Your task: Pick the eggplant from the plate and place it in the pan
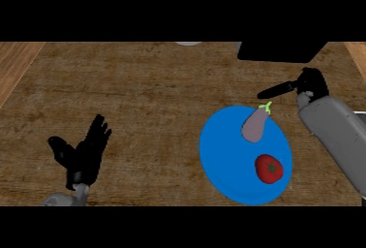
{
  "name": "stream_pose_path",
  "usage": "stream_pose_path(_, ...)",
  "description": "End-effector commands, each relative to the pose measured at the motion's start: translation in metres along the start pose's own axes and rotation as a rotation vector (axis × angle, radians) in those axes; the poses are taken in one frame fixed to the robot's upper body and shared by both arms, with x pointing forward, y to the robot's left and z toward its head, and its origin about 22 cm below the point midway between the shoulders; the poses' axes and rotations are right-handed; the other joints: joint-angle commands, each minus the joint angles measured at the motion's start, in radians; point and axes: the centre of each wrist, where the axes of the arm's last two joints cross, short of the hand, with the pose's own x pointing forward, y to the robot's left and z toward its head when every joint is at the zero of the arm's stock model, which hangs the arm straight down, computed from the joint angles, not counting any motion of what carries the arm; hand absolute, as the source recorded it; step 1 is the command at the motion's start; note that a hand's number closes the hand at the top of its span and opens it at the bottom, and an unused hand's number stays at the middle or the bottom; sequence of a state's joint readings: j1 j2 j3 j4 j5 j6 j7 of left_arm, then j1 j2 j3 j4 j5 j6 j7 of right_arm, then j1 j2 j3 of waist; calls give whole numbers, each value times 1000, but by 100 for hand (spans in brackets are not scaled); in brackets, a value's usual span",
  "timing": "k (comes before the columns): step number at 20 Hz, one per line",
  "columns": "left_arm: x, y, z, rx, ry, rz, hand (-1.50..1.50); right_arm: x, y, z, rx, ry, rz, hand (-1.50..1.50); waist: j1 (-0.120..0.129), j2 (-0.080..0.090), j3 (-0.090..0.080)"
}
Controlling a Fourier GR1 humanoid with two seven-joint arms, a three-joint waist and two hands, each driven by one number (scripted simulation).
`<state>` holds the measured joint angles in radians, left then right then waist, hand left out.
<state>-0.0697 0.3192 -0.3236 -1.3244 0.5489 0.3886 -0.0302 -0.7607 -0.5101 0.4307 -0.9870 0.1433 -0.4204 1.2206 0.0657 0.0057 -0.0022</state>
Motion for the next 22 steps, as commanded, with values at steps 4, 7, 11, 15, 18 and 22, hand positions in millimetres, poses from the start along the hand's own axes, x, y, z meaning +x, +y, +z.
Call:
stream_pose_path(4, -2, -11, 3, -17, 17, 11, 0, 0, 16, -20, 309, 329, 325, -150, 10, 15, 1)
stream_pose_path(7, 4, -8, -2, -17, 9, 2, 0, 0, 14, -31, 381, 375, 411, -150, 7, 17, 1)
stream_pose_path(11, -4, -6, 3, 3, 15, -1, 0, 22, 8, -32, 425, 381, 442, -150, 7, 13, 2)
stream_pose_path(15, -5, -5, 7, 0, 31, 21, 0, 27, 5, -38, 472, 416, 536, -150, 2, 10, 2)
stream_pose_path(18, 0, -17, 4, -1, 7, 5, 0, 16, 22, -46, 617, 470, 541, -150, -7, 11, 3)
stream_pose_path(22, -5, -14, 12, 9, 33, 15, 0, 4, 39, -52, 716, 525, 573, -150, -8, 8, 3)
